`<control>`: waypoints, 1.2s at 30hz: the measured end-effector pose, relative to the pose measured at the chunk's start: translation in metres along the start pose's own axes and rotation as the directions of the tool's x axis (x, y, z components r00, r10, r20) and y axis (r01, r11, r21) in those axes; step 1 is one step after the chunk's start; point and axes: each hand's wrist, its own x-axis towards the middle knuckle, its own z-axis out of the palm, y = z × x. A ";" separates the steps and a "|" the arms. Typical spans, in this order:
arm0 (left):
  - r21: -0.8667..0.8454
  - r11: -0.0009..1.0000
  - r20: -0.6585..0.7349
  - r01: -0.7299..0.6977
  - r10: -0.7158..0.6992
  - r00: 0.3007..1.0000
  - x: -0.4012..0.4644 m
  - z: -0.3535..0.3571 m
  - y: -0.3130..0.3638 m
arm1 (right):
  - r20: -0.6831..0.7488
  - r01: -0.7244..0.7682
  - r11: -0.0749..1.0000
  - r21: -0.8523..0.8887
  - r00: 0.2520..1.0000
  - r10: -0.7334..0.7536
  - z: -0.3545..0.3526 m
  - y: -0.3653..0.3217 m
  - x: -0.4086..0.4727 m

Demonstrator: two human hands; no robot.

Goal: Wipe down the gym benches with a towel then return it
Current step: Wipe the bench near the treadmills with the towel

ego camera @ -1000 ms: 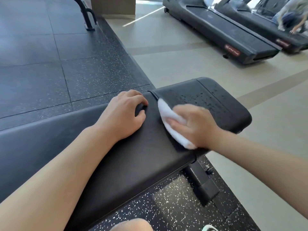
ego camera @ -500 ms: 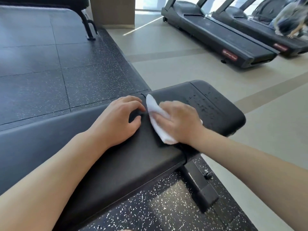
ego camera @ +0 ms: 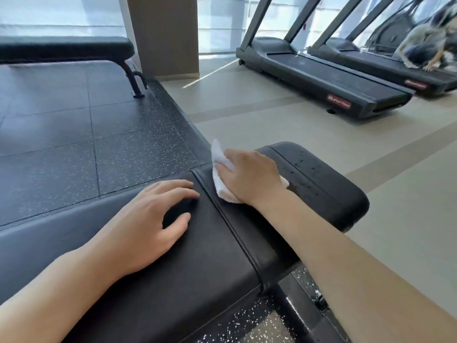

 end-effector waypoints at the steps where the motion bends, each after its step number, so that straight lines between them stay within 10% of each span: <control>1: 0.004 1.000 0.004 -0.003 0.003 1.000 0.000 0.000 0.001 | -0.009 0.071 0.997 -0.003 0.997 -0.071 -0.002 -0.003 -0.011; 8: 0.029 0.999 0.027 -0.032 0.031 0.999 0.001 -0.001 0.014 | 0.064 0.292 0.935 0.201 0.949 -0.310 -0.028 -0.003 -0.066; 14: 0.079 0.997 0.050 -0.023 0.019 0.999 0.013 -0.001 0.018 | 0.134 -0.019 0.999 -0.032 0.991 0.023 -0.029 0.068 0.006; 23: 0.033 0.999 -0.032 0.016 -0.015 0.999 0.051 0.008 0.009 | -0.021 0.336 0.929 0.158 0.941 -0.337 -0.026 0.007 -0.075; 30: -0.007 0.998 -0.001 -0.069 0.069 0.998 0.041 0.015 0.018 | 0.043 0.049 0.999 0.009 0.998 -0.049 -0.043 0.068 -0.036; 36: -0.022 0.988 0.097 -0.151 0.152 0.984 0.035 0.017 0.032 | -0.074 0.394 0.902 0.177 0.919 -0.387 -0.043 0.017 -0.112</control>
